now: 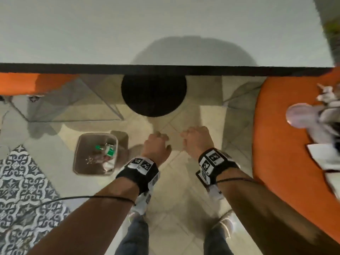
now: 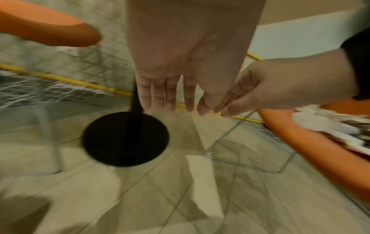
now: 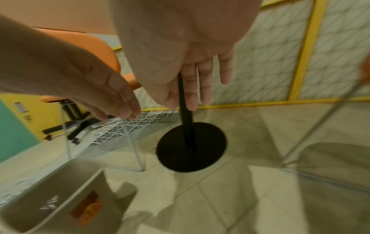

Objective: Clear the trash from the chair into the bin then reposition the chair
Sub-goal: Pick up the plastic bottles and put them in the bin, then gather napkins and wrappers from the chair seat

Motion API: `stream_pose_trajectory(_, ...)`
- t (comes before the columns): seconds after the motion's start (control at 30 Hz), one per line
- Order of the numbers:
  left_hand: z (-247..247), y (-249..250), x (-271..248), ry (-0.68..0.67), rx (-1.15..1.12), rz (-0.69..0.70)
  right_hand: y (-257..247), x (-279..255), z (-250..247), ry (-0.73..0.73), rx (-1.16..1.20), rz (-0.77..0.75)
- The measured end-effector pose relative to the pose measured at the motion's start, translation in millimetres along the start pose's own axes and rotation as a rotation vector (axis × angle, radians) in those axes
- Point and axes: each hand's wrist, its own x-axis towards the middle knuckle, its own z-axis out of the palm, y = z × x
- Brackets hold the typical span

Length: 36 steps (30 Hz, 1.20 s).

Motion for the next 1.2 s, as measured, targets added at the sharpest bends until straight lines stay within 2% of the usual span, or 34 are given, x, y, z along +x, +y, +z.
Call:
stream_pose_trajectory(0.07,13.0,73.4,5.5,-0.004,0.053,0.122,70.7,-36.0,-9.6,0.019,-0.004,0.074)
stream_pose_trajectory(0.2,46.5,214.0,1.9,0.003,0.13,0.357,195.8,-118.4,-22.6,0.172,-0.012,0.26)
stream_pose_trajectory(0.3,76.7,301.3,-9.1,-0.028,0.119,0.475,275.5,-181.3,-24.4,0.266,0.04,0.427)
stream_pose_trajectory(0.4,111.1,362.7,-18.9,-0.074,-0.031,0.513,335.5,-237.6,-18.9,0.42,0.16,0.619)
stream_pose_trajectory(0.43,123.1,379.9,-21.7,-0.104,-0.068,0.501,353.4,-254.5,-13.9,0.431,0.208,0.732)
stream_pose_trajectory(0.5,146.3,408.4,-26.1,-0.185,-0.12,0.433,379.7,-286.3,-1.9,0.355,0.332,0.968)
stream_pose_trajectory(0.57,166.5,429.6,-25.4,-0.254,-0.14,0.358,396.2,-311.9,17.1,0.263,0.484,1.158)
stream_pose_trajectory(0.63,183.8,444.4,-18.3,-0.311,-0.064,0.324,405.4,-326.3,38.8,0.109,0.694,1.271)
stream_pose_trajectory(0.73,205.0,457.9,-6.8,-0.342,0.207,0.314,407.0,-330.8,64.2,-0.037,0.838,1.256)
stream_pose_trajectory(0.87,215.6,467.7,-0.4,-0.29,0.294,0.33,408.5,-322.7,75.5,-0.086,0.666,1.226)
stream_pose_trajectory(0.97,217.4,473.3,-3.7,-0.312,0.331,0.346,411.1,-319.4,78.8,0.027,0.668,1.255)
stream_pose_trajectory(1.13,214.7,474.6,-12.0,-0.155,0.275,0.445,412.7,-317.5,73.4,0.29,0.836,1.325)
stream_pose_trajectory(1.2,206.1,471.4,-9.4,-0.064,0.176,0.434,412.0,-317.2,65.5,0.459,0.894,1.367)
